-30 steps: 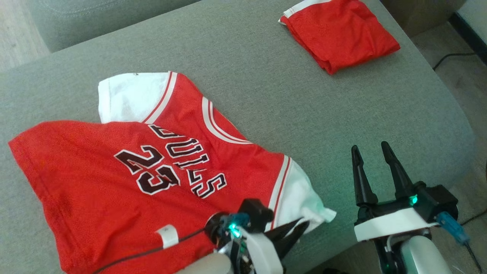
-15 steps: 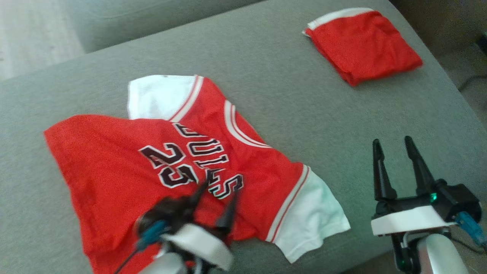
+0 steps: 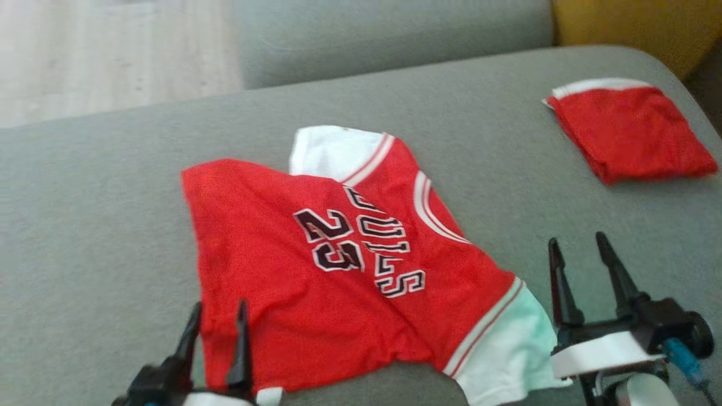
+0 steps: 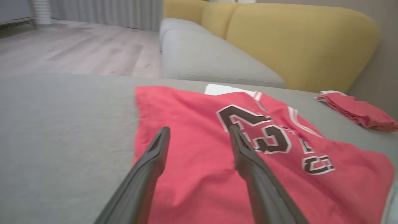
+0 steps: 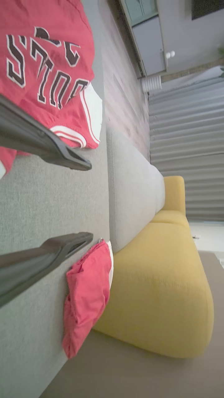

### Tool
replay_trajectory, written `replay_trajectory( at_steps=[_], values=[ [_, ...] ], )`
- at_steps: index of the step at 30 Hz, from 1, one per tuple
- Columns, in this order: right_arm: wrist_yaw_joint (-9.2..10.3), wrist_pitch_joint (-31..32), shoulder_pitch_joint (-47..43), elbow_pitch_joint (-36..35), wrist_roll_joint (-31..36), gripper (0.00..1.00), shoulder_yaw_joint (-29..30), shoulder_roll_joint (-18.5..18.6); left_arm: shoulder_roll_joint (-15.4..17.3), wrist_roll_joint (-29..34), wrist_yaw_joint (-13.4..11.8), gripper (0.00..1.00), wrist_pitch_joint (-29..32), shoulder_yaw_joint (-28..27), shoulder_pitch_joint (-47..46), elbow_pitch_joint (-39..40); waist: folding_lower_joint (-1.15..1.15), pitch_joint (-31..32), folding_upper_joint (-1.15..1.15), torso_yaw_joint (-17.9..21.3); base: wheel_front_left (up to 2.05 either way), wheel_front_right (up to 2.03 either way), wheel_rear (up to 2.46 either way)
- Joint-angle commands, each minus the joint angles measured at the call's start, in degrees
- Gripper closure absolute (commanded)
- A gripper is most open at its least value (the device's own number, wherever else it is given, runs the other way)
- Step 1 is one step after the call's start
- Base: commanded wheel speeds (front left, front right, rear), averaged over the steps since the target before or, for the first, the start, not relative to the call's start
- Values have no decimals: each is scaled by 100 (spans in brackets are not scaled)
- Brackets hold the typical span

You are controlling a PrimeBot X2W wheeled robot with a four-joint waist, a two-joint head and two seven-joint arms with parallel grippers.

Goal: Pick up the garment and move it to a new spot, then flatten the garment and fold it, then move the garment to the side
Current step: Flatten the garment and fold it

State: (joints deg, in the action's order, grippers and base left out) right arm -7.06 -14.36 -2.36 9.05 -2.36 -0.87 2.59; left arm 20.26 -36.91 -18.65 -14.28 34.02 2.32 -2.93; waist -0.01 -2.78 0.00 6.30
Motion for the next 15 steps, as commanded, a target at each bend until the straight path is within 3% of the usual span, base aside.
replay_trajectory(
  at_steps=[1,5,15],
  values=[
    [-43,-63,83,-175,41,0,-174,29,-29,101,6,0,-70,-372,-22,202,1,233,0,-277,0,0,0],
    [-43,-63,-67,-102,-12,0,-184,29,-232,535,252,0,-71,-972,414,211,1,340,0,-479,0,0,0],
    [-43,-63,-285,154,-4,0,-175,29,-934,1400,1381,0,-71,-2178,900,-28,1,477,0,-634,0,0,0]
  ],
)
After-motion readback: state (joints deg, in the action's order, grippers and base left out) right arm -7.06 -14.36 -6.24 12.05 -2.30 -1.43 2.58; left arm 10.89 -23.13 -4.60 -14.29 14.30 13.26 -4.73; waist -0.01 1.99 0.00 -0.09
